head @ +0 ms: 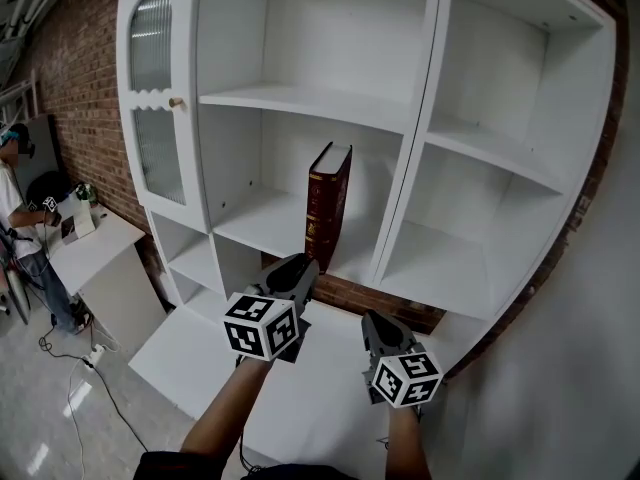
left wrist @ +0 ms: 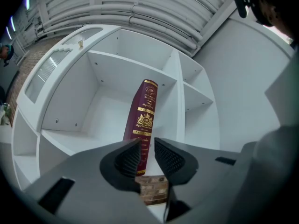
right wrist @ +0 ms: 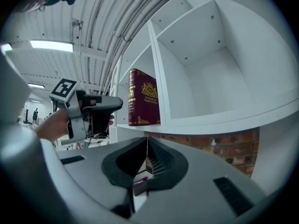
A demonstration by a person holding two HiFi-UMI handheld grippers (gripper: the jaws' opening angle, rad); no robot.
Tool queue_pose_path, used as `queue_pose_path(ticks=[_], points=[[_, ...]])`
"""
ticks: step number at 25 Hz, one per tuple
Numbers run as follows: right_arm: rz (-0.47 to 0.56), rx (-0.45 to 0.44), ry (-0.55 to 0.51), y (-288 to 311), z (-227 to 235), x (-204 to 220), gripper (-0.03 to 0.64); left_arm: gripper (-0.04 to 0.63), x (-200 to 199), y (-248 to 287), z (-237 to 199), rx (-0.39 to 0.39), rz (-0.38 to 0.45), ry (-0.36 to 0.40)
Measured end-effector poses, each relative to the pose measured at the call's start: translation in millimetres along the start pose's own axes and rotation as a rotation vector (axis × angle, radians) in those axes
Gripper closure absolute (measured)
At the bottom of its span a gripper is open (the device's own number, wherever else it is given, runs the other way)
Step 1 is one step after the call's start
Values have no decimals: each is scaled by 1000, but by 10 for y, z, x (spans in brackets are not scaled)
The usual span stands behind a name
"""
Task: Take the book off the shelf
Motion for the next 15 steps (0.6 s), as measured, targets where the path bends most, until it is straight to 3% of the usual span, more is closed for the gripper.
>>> queue_pose_path(ticks=[6,15], points=[[-12,13,3,-11,91,36,597,318,-25,201,-32,-43,34,20],[-33,34,-5,-42,264,66,597,257,113,437,-74,-66,16,62]])
Point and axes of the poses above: the fingertips, and each gripper's own axes: y forward along the fingers, z to its right, x out of its underside, the point moved 6 cm from there along -y, backward along the fingers, and after that the axes turned 14 degrees about z, right-handed, at the moved point
